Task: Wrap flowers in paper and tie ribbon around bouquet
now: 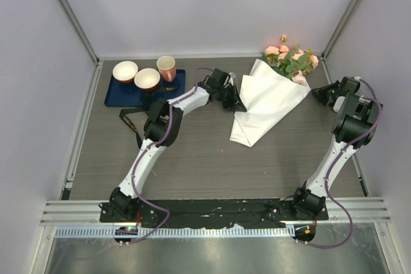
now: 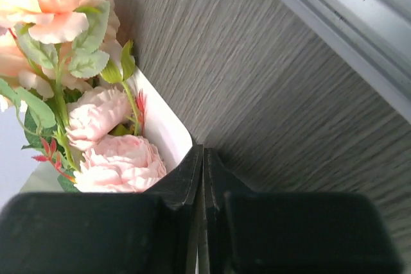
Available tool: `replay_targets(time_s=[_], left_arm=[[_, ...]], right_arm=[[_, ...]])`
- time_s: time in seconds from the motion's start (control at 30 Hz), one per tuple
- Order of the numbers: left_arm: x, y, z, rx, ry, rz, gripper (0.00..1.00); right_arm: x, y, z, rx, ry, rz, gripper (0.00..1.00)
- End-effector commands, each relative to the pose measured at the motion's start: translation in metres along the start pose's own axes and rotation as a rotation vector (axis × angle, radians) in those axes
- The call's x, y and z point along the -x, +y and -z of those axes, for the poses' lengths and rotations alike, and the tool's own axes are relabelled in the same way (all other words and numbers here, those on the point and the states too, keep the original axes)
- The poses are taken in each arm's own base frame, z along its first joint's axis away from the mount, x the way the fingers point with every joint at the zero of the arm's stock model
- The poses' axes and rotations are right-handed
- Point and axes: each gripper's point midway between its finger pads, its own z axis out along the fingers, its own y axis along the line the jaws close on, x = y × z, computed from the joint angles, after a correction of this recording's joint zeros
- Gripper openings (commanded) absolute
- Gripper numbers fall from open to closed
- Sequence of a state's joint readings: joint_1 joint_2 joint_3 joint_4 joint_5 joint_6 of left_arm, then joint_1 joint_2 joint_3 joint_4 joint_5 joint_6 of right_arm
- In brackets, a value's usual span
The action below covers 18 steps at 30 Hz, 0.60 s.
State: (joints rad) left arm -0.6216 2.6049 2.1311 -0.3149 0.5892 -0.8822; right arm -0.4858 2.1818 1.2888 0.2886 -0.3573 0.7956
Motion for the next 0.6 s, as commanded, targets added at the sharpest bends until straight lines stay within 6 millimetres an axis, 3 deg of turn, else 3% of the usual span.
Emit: replay_targets(time_s=[0.0, 0.03, 0.07, 0.1, 0.17, 0.23, 0.27, 0.3, 0.33, 0.37, 0.43, 0.47, 0.53, 0.57], left_arm=[[-0.038, 0.066, -0.016, 0.170, 0.103, 0.072, 0.00], [-0.039, 0.061, -0.015, 0.149, 0.116, 0.067, 0.00], [-0.039, 0.058, -0.014, 0.138, 0.119, 0.058, 0.00], [-0.037, 0.056, -0.014, 0.127, 0.115, 0.044, 0.00], [-0.036, 0.048, -0.012, 0.095, 0.122, 0.033, 0.00], [-0.037, 0.041, -0.013, 0.059, 0.136, 0.013, 0.01], [-0.033, 0.035, -0.014, 0.040, 0.137, 0.003, 0.02], [-0.034, 0.036, -0.013, 0.032, 0.156, 0.013, 0.03], [-0.033, 0.032, -0.011, 0.014, 0.161, 0.016, 0.06], [-0.036, 0.027, -0.010, -0.010, 0.179, 0.015, 0.09], [-0.038, 0.023, -0.007, -0.030, 0.192, 0.013, 0.17], [-0.041, 0.019, -0.006, -0.050, 0.210, 0.018, 0.20], [-0.043, 0.012, -0.005, -0.083, 0.224, 0.011, 0.27], [-0.044, 0.006, -0.003, -0.109, 0.240, 0.007, 0.30]], right_arm=[[-0.005, -0.037, -0.002, -0.202, 0.004, 0.041, 0.15], [-0.012, -0.040, 0.006, -0.247, 0.028, 0.048, 0.16], [-0.006, -0.030, 0.019, -0.263, -0.004, 0.069, 0.19], [-0.015, -0.023, 0.025, -0.268, 0.006, 0.094, 0.29], [-0.033, -0.031, 0.047, -0.332, 0.044, 0.113, 0.38], [-0.032, -0.009, 0.073, -0.282, 0.013, 0.100, 0.53], [-0.054, -0.023, 0.086, -0.291, 0.049, 0.082, 0.56], [-0.054, 0.000, 0.103, -0.214, 0.035, 0.088, 0.59], [-0.061, 0.006, 0.110, -0.175, 0.037, 0.097, 0.65], [-0.080, -0.003, 0.119, -0.177, 0.079, 0.089, 0.67], [-0.102, 0.019, 0.136, -0.063, 0.138, 0.106, 0.68], [-0.125, 0.009, 0.145, -0.063, 0.183, 0.092, 0.69], [-0.144, 0.025, 0.160, 0.030, 0.204, 0.119, 0.70], [-0.168, 0.017, 0.166, 0.025, 0.248, 0.117, 0.72]])
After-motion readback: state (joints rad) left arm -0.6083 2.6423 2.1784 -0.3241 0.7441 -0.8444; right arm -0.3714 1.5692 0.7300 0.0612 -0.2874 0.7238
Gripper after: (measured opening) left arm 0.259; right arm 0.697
